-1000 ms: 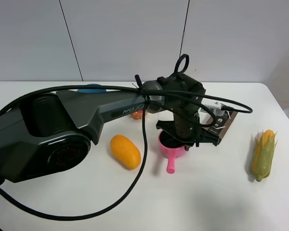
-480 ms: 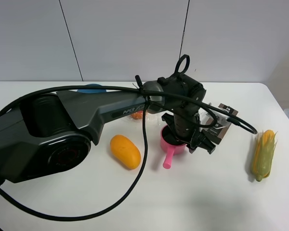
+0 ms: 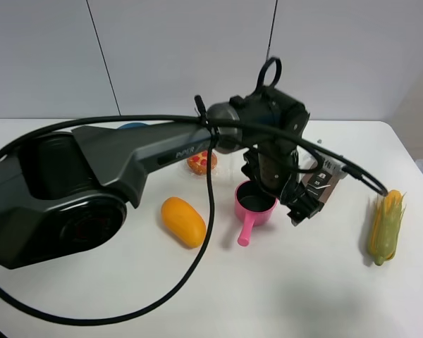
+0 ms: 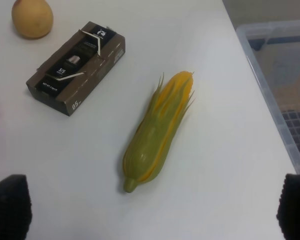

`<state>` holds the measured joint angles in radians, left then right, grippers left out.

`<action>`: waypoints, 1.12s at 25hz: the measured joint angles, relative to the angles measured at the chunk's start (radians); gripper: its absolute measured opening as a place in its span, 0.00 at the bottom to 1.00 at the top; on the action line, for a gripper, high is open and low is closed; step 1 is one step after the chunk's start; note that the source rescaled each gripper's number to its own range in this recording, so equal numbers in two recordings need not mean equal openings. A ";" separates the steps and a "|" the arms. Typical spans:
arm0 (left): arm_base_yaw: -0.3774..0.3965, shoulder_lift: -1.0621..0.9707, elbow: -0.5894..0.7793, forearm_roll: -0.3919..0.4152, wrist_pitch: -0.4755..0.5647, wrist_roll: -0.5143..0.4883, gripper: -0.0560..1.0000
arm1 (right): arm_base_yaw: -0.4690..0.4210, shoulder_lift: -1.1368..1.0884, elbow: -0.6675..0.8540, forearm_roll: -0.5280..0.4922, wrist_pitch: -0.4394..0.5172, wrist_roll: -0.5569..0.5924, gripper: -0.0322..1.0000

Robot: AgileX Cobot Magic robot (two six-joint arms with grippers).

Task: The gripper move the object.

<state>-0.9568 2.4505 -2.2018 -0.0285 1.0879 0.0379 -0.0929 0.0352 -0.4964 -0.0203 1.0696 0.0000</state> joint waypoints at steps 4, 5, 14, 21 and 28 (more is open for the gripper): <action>0.004 -0.141 -0.074 0.111 0.104 -0.001 0.99 | 0.000 0.000 0.000 0.000 0.000 0.000 1.00; 0.010 -0.182 -0.078 0.150 0.110 -0.004 0.99 | 0.000 0.000 0.000 0.000 0.000 0.000 1.00; 0.370 -0.423 -0.081 0.333 0.113 -0.099 0.99 | 0.000 0.000 0.000 0.000 0.000 0.000 1.00; 0.775 -0.481 -0.081 0.337 0.119 -0.044 0.99 | 0.000 0.000 0.000 0.000 0.000 0.000 1.00; 1.040 -0.573 0.026 0.176 0.121 -0.018 0.99 | 0.000 0.000 0.000 0.000 0.000 0.000 1.00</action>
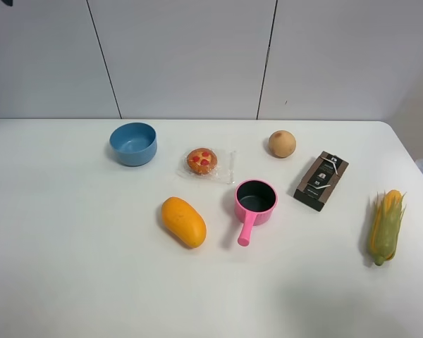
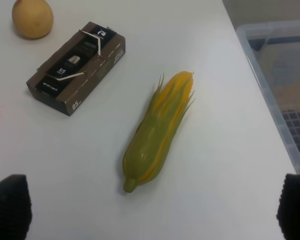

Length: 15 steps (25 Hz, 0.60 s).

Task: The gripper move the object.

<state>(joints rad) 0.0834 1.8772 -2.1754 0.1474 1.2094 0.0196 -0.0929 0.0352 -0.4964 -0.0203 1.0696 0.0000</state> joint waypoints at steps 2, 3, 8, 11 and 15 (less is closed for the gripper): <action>0.056 -0.045 0.097 -0.020 -0.001 0.027 0.99 | 0.000 0.000 0.000 0.000 0.000 0.000 1.00; 0.080 -0.076 0.163 -0.020 -0.001 0.043 0.99 | 0.000 0.000 0.000 0.000 0.000 0.000 1.00; 0.126 -0.321 0.586 -0.027 -0.014 0.097 0.99 | 0.000 0.000 0.000 0.000 0.000 0.000 1.00; 0.128 -0.545 0.849 -0.038 -0.105 0.100 0.99 | 0.000 0.000 0.000 0.000 0.000 0.000 1.00; 0.128 -0.853 1.145 -0.064 -0.153 0.100 0.99 | 0.000 0.000 0.000 0.000 0.000 0.000 1.00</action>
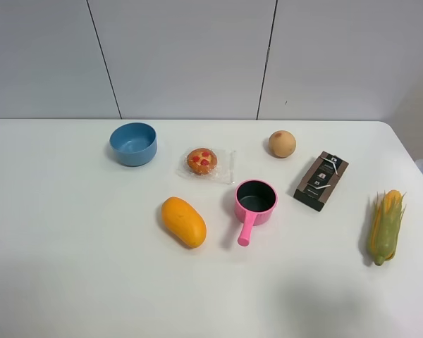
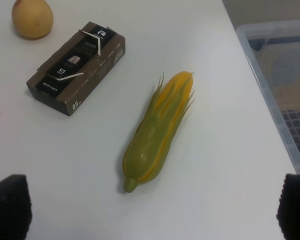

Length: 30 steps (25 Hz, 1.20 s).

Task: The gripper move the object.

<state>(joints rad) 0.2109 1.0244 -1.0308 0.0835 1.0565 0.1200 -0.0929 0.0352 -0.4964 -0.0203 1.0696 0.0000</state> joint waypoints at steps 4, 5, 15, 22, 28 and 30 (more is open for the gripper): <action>0.000 -0.307 0.183 -0.043 0.031 -0.028 0.99 | 0.000 0.000 0.000 0.000 0.000 0.000 1.00; 0.000 -0.384 0.206 -0.050 0.038 -0.042 0.99 | 0.000 0.000 0.000 0.000 0.000 0.000 1.00; -0.063 -0.784 0.297 -0.011 0.119 -0.048 0.99 | 0.000 0.000 0.000 0.000 0.000 0.000 1.00; -0.124 -0.836 0.375 -0.022 0.110 -0.041 0.99 | 0.000 0.000 0.000 0.000 0.000 0.000 1.00; -0.124 -0.938 0.478 -0.083 0.017 -0.042 0.99 | 0.000 0.000 0.000 0.000 0.000 0.000 1.00; -0.124 -0.969 0.508 -0.089 0.004 -0.044 0.99 | 0.000 0.000 0.000 0.000 0.000 0.000 1.00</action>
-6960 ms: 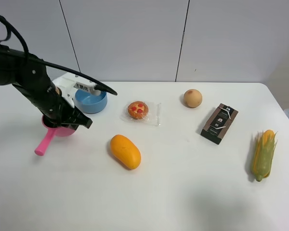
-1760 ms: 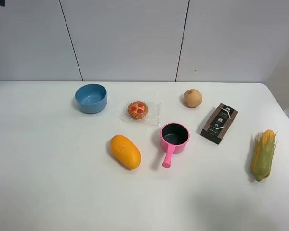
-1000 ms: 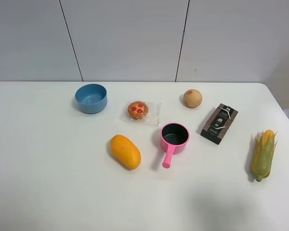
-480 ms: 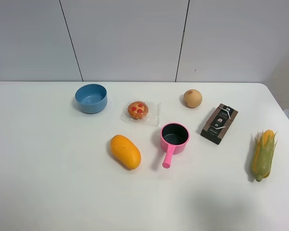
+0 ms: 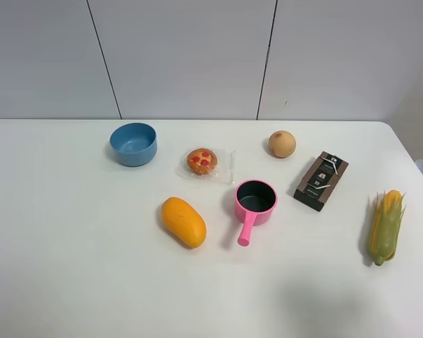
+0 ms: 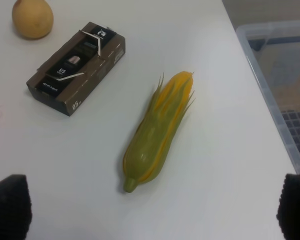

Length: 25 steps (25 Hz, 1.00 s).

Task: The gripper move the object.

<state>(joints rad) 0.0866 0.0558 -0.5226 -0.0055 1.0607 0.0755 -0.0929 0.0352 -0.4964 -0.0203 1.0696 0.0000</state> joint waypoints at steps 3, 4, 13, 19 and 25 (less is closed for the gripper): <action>0.000 -0.029 0.010 -0.001 -0.002 -0.005 0.99 | 0.000 0.000 0.000 0.000 0.000 0.000 1.00; 0.000 -0.035 0.010 -0.001 -0.003 -0.007 0.99 | 0.000 0.000 0.000 0.000 0.000 0.000 1.00; 0.000 -0.062 0.014 0.006 -0.007 -0.025 0.99 | 0.000 0.000 0.000 0.000 0.000 0.000 1.00; 0.000 -0.062 0.014 0.013 -0.007 -0.042 0.99 | 0.000 0.000 0.000 0.000 0.000 0.000 1.00; 0.000 -0.062 0.014 0.013 -0.007 -0.042 0.99 | 0.000 0.000 0.000 0.000 0.000 0.000 1.00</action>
<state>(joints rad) 0.0866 -0.0058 -0.5082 0.0074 1.0537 0.0331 -0.0929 0.0352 -0.4964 -0.0203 1.0696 0.0000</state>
